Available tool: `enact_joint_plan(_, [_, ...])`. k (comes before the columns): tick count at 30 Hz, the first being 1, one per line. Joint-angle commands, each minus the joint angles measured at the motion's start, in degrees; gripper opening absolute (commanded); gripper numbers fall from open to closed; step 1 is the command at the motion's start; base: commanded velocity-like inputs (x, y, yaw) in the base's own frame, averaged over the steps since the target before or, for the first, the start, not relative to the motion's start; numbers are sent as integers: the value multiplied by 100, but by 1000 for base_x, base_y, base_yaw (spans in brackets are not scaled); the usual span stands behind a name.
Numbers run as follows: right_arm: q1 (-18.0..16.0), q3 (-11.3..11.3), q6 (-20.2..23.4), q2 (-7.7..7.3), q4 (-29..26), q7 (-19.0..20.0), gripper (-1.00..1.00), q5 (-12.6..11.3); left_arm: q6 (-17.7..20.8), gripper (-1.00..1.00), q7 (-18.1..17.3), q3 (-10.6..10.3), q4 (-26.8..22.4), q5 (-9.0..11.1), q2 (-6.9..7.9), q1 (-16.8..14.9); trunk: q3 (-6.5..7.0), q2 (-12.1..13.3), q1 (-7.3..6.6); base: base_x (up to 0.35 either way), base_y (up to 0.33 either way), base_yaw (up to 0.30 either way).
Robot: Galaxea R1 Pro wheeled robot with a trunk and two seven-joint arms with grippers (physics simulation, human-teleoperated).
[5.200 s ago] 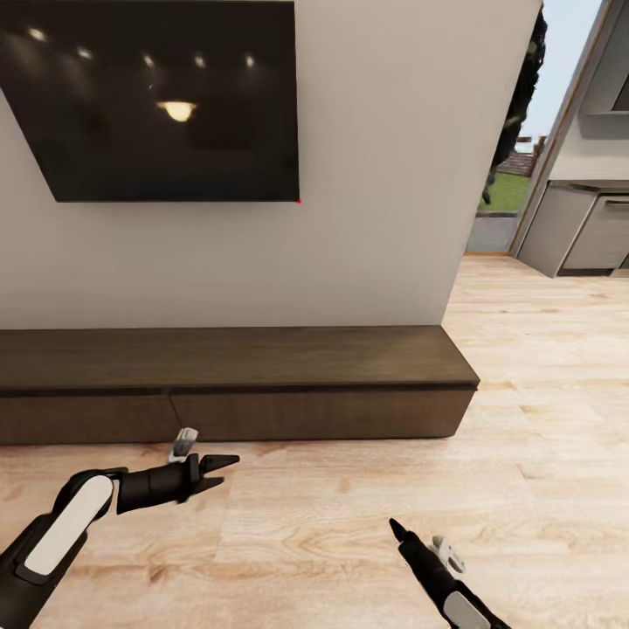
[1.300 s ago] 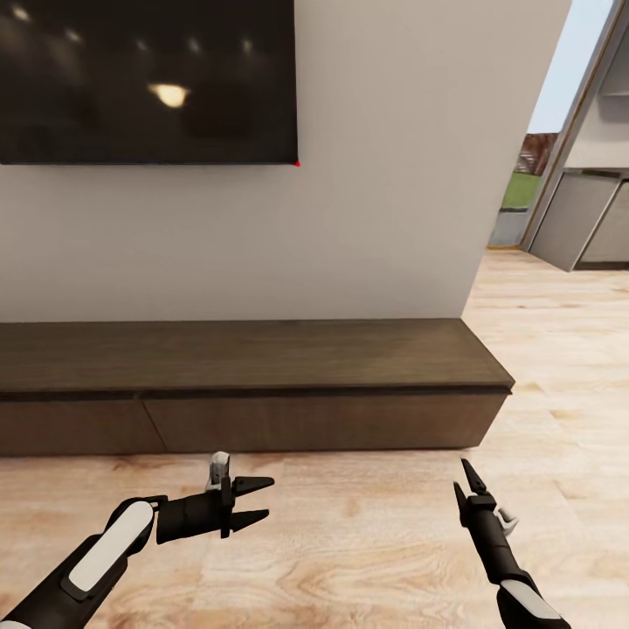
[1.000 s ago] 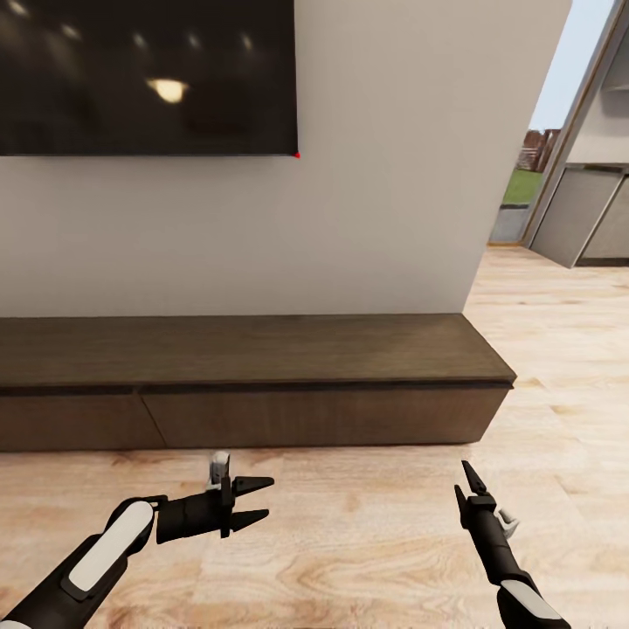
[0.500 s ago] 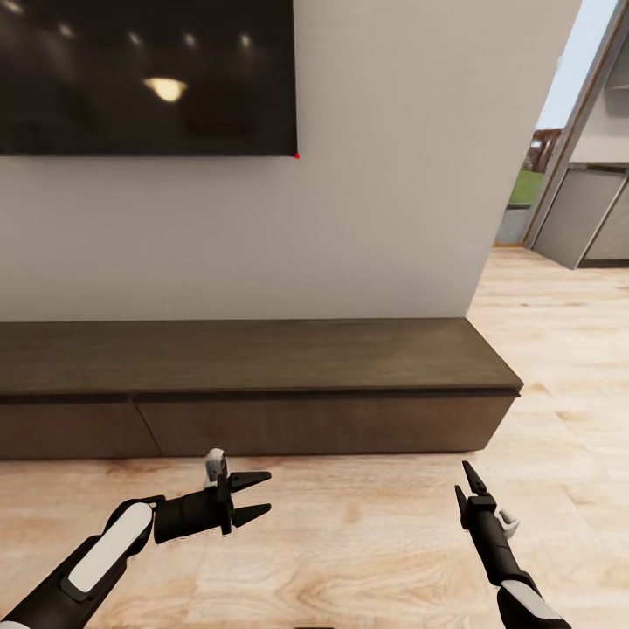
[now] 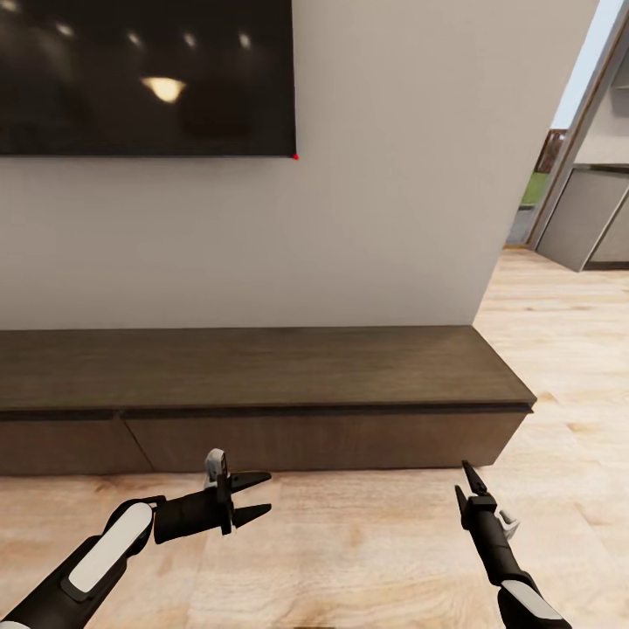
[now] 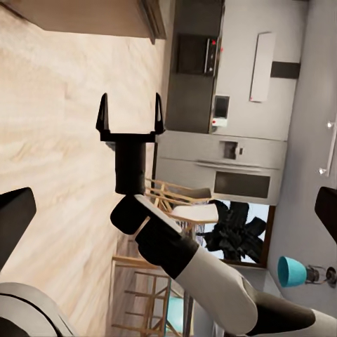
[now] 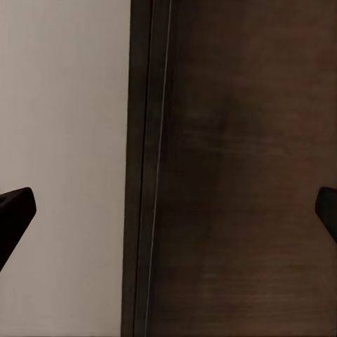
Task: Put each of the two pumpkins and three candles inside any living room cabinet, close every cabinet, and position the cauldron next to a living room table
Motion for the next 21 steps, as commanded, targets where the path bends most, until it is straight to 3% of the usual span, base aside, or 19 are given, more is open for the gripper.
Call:
enact_joint_plan(1, [-3,-15,51,1,4,18,100,-26,7,100,-30,-12,3,-8,5,-5,-5,-2,0,97,0,0])
enact_joint_plan(21, [-3,-13,34,2,4,-101,100,-26,1,100,-31,-12,3,-17,-3,-6,-5,-2,0,102,0,0])
